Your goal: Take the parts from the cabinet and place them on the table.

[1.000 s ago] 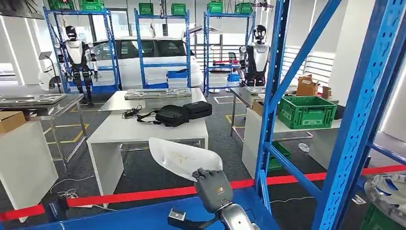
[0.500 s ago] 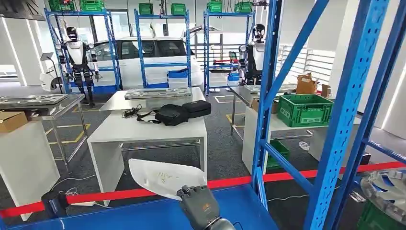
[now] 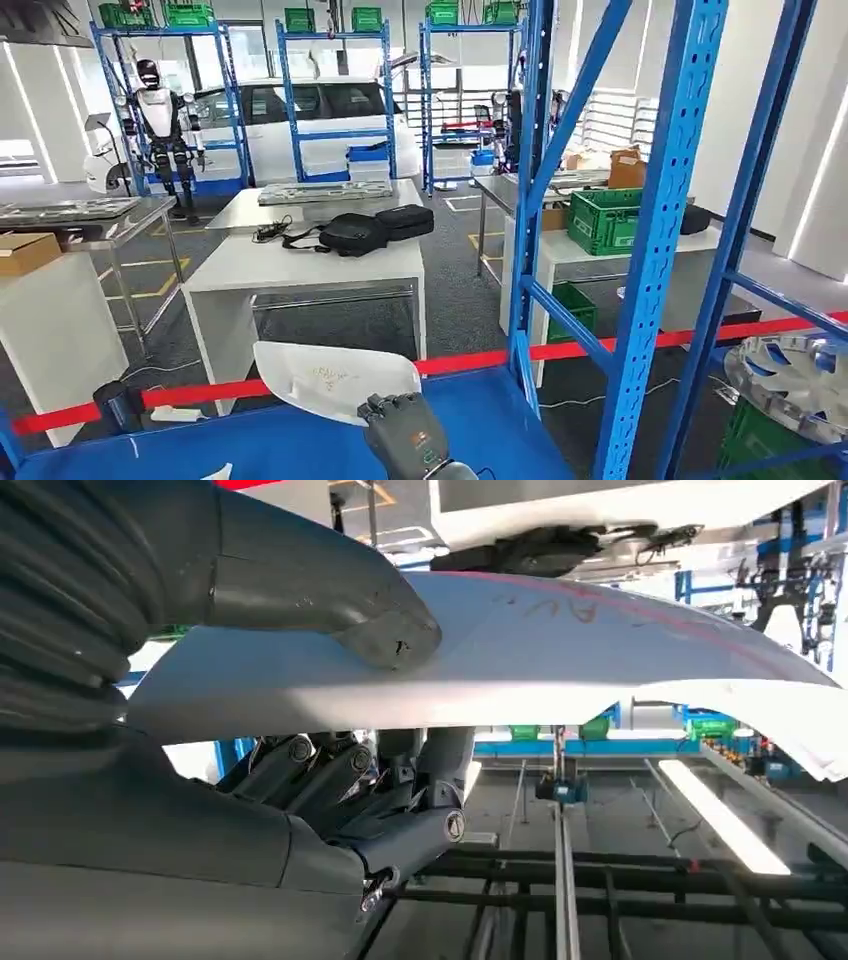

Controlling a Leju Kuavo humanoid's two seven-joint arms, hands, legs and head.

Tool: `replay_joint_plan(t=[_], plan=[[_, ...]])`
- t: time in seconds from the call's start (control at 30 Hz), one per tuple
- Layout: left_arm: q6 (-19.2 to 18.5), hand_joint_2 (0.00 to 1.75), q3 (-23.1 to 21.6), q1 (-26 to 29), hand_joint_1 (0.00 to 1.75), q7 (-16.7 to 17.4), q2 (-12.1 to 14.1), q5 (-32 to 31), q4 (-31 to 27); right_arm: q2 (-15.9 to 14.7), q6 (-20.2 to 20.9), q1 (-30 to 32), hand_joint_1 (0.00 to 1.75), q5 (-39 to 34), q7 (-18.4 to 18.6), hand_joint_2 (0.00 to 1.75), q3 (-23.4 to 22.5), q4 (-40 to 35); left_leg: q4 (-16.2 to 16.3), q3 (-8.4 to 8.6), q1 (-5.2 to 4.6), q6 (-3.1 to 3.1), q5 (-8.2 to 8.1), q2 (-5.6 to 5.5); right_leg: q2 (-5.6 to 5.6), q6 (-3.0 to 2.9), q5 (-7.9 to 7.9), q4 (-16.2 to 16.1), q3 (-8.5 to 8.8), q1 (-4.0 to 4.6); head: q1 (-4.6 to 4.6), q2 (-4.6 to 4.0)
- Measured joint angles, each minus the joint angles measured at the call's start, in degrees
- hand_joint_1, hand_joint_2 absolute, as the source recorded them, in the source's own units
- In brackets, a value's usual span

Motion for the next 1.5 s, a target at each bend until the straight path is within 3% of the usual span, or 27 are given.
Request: replay_joint_plan(t=[0.1, 0.13, 0.23, 0.3, 0.37, 0.43, 0.5, 0.63, 0.67, 0.77, 0.8, 0.83, 0.87, 0.93, 0.97, 1.0, 1.03, 1.13, 1.17, 1.23, 1.27, 1.3, 1.33, 1.37, 1.43, 1.47, 1.5], plan=[[0.0, 0.00, 0.0, 0.0, 0.00, 0.0, 0.0, 0.0, 0.0, 0.0, -0.1, 0.0, 1.69, -0.2, 0.0, 1.75, 0.1, 0.0, -0.5, -1.01, -0.11, 1.23, 1.05, 0.03, 0.10, 0.98, 1.39, -0.6, -0.26, -0.05, -0.09, 0.00], [0.0, 0.00, 0.0, 0.0, 0.00, 0.0, -0.2, 0.0, 0.1, -0.2, -0.1, -0.1, 1.69, -0.3, 0.0, 1.75, 0.1, 0.1, -0.8, -1.13, 0.30, 1.72, 1.85, 0.38, 0.14, 1.30, 0.40, 0.1, -0.66, -0.28, -0.09, -0.02], [0.0, 0.00, 0.0, 0.0, 0.00, 0.0, -0.1, 0.0, 0.0, -0.2, -0.1, -0.1, 1.69, -0.4, -0.1, 1.75, 0.1, 0.1, -0.7, -3.71, 0.24, 2.57, 3.75, 0.49, -0.01, 2.25, -9.52, 10.5, -4.06, -0.52, 0.11, 0.00], [0.1, 0.00, 0.0, 0.0, 0.00, 0.0, -0.1, 0.0, 0.0, -0.3, -0.2, 0.1, 1.69, -0.5, -0.1, 1.75, 0.2, 0.2, -0.6, -5.60, 0.20, 2.56, 5.09, 0.54, 0.00, 2.42, -11.65, 17.5, -5.38, -0.51, 0.15, 0.00], [0.1, 0.00, 0.0, 0.0, 0.00, 0.0, -0.1, 0.0, 0.0, -0.4, -0.2, 0.3, 1.69, -0.5, -0.1, 1.75, 0.4, 0.3, -0.3, -7.48, 0.20, 2.39, 6.32, 0.56, -0.01, 2.22, -7.82, 15.6, -2.36, -0.49, 0.22, 0.00], [0.1, 0.00, 0.0, 0.0, 0.00, 0.0, -0.1, 0.0, 0.0, -0.4, -0.2, 0.2, 1.69, -0.5, -0.1, 1.75, 0.4, 0.3, 0.2, -8.94, 0.19, 2.06, 7.23, 0.57, -0.02, 1.67, -5.15, 6.8, 4.30, -0.36, 0.26, 0.00], [0.1, 0.00, 0.0, 0.0, 0.00, 0.0, -0.1, 0.0, 0.0, -0.2, -0.3, 0.1, 1.69, -0.5, -0.2, 1.75, 0.5, 0.2, 0.6, -9.61, 0.07, 1.45, 8.10, 0.56, -0.08, 0.94, -8.36, -1.2, 9.02, 0.13, 0.24, 0.00], [0.2, 0.00, 0.0, 0.0, 0.00, 0.1, 0.0, 0.0, 0.0, -0.3, -0.4, 0.1, 1.69, -0.5, -0.2, 1.75, 0.5, 0.3, -0.8, -9.67, 0.28, -0.24, 10.18, 0.44, -0.12, -0.54, -6.05, -1.6, 7.61, 0.00, 0.24, 0.00], [0.2, 0.00, 0.0, 0.0, 0.00, 0.1, 0.0, 0.0, 0.0, -0.2, -0.4, 0.0, 1.69, -0.5, -0.2, 1.75, 0.6, 0.3, 0.0, -10.13, 0.48, -0.39, 8.55, 0.37, -0.26, -0.80, -5.37, -1.7, 7.25, -0.19, 0.24, -0.04], [0.3, 0.00, 0.0, 0.0, 0.00, 0.2, 0.0, 0.0, 0.1, -0.2, -0.4, 0.1, 1.69, -0.5, -0.2, 1.75, 0.6, 0.3, 10.7, -12.98, 0.58, -1.25, -1.54, 0.39, -0.19, -1.28, -3.21, -1.8, 4.93, -0.31, -0.02, -0.02], [0.3, 0.00, 0.0, 0.0, 0.00, 0.2, 0.0, 0.0, 0.1, -0.2, -0.5, 0.2, 1.69, -0.5, -0.2, 1.75, 0.6, 0.3, 15.4, -13.77, 0.58, -1.48, -3.21, 0.39, -0.20, -1.22, -2.43, -1.7, 3.88, -0.29, -0.04, 0.00], [0.3, 0.00, 0.0, 0.0, 0.00, 0.2, 0.0, 0.0, 0.1, -0.2, -0.4, 0.3, 1.69, -0.5, -0.2, 1.75, 0.6, 0.3, 17.6, -13.66, 0.60, -1.60, -2.68, 0.39, -0.22, -1.14, -1.80, -1.6, 3.04, -0.30, -0.07, -0.02], [0.3, 0.00, 0.0, 0.0, 0.00, 0.2, 0.0, 0.0, 0.1, -0.2, -0.4, 0.3, 1.69, -0.5, -0.2, 1.75, 0.6, 0.4, 17.3, -12.39, 0.64, -1.67, -0.74, 0.39, -0.22, -0.96, -1.13, -1.5, 2.12, -0.33, -0.09, 0.00], [0.3, 0.00, 0.0, 0.0, 0.00, 0.2, 0.0, 0.0, 0.1, -0.2, -0.4, 0.3, 1.69, -0.5, -0.2, 1.75, 0.6, 0.4, 11.2, -7.08, 0.82, -1.76, 2.89, 0.40, -0.23, -0.53, -0.02, -1.2, 0.49, -0.48, -0.11, 0.00], [0.3, 0.00, 0.0, -0.1, 0.00, 0.2, 0.0, 0.0, 0.1, -0.2, -0.4, 0.2, 1.69, -0.6, -0.2, 1.75, 0.6, 0.4, 5.5, -2.70, 1.03, -1.88, 2.37, 0.36, -0.22, -0.14, 0.42, -0.7, -0.04, -0.44, -0.15, 0.00], [0.3, 0.00, 0.0, -0.3, 0.00, 0.2, -0.1, 0.0, 0.1, -0.2, -0.4, 0.1, 1.69, -0.6, -0.2, 1.75, 0.6, 0.4, 0.9, 0.68, 0.67, -1.84, -0.35, 0.23, -0.18, 0.20, 0.70, -0.5, -0.59, -0.21, -0.26, 0.00], [0.3, 0.00, 0.0, -0.3, 0.00, 0.2, -0.1, 0.0, 0.1, -0.2, -0.5, 0.1, 1.69, -0.6, -0.2, 1.75, 0.6, 0.4, 0.1, 0.64, 0.45, -0.54, -0.67, -0.03, -0.25, 0.59, 1.25, -0.5, -0.58, -0.16, -0.11, 0.00], [0.3, 0.00, 0.0, -0.3, 0.00, 0.4, -0.1, 0.0, 0.1, -0.3, -0.5, 0.2, 1.69, -0.6, -0.4, 1.75, 0.9, 0.5, -0.2, -0.95, 0.30, 1.14, 0.65, 0.11, -0.20, 1.65, 3.01, -1.1, -1.06, -0.33, -0.07, -0.02], [0.3, 0.00, 0.0, -0.3, 0.00, 0.5, -0.1, 0.0, 0.2, -0.4, -0.5, 0.2, 1.69, -0.7, -0.5, 1.75, 0.9, 0.6, -0.2, -1.10, 0.40, 1.72, 1.39, 0.47, -0.15, 1.95, 1.74, -0.5, -1.59, -0.62, -0.11, -0.04], [0.3, 0.00, 0.0, -0.4, 0.00, 0.5, 0.0, 0.0, 0.1, -0.5, -0.5, 0.3, 1.69, -0.8, -0.5, 1.75, 0.9, 0.7, -0.1, -2.90, 0.37, 2.49, 2.73, 0.50, -0.15, 2.29, -4.82, 4.6, -3.63, -0.60, 0.09, -0.02], [0.3, 0.00, 0.0, -0.3, 0.00, 0.4, 0.0, 0.0, 0.1, -0.5, -0.5, 0.3, 1.69, -0.9, -0.5, 1.75, 0.9, 0.7, -0.1, -4.13, 0.26, 2.63, 3.70, 0.52, -0.16, 2.40, -8.95, 10.3, -5.06, -0.60, 0.09, -0.02], [0.3, 0.00, 0.0, -0.3, 0.00, 0.3, 0.0, 0.0, 0.1, -0.6, -0.5, 0.5, 1.69, -0.9, -0.5, 1.75, 0.9, 0.7, 0.0, -5.12, 0.17, 2.71, 4.41, 0.52, -0.15, 2.38, -10.74, 14.4, -5.81, -0.57, 0.13, 0.00], [0.3, 0.00, 0.0, -0.3, 0.00, 0.3, 0.0, 0.0, 0.1, -0.6, -0.5, 0.7, 1.69, -1.0, -0.5, 1.75, 0.9, 0.7, 0.1, -6.21, 0.05, 2.73, 5.19, 0.52, -0.15, 2.23, -10.61, 17.3, -5.84, -0.56, 0.13, -0.02], [0.3, 0.00, 0.0, -0.3, 0.00, 0.3, 0.0, 0.0, 0.1, -0.6, -0.5, 0.9, 1.69, -1.0, -0.5, 1.75, 1.0, 0.7, 0.2, -7.14, -0.02, 2.69, 5.84, 0.52, -0.15, 2.01, -9.00, 17.5, -4.85, -0.48, 0.17, 0.00], [0.3, 0.00, 0.0, -0.3, 0.00, 0.4, 0.0, 0.0, 0.1, -0.6, -0.6, 1.1, 1.69, -1.0, -0.6, 1.75, 1.0, 0.7, 0.5, -8.88, -0.11, 2.56, 6.98, 0.54, -0.15, 1.30, -5.14, 12.4, 0.10, -0.12, 0.22, 0.00], [0.4, 0.00, 0.0, -0.3, 0.00, 0.4, 0.0, 0.0, 0.1, -0.6, -0.7, 1.0, 1.69, -1.0, -0.8, 1.75, 1.0, 0.7, 0.6, -9.57, -0.16, 2.42, 7.61, 0.51, -0.14, 0.63, -4.88, 6.8, 4.59, 0.32, 0.22, -0.02], [0.5, 0.00, 0.0, -0.3, 0.00, 0.4, -0.2, 0.0, 0.1, -0.5, -0.7, 0.8, 1.69, -1.0, -1.0, 1.75, 1.0, 0.6, 0.7, -9.83, -0.24, 2.19, 8.07, 0.53, -0.23, 0.01, -7.43, 1.6, 8.35, 0.63, 0.24, -0.02]])
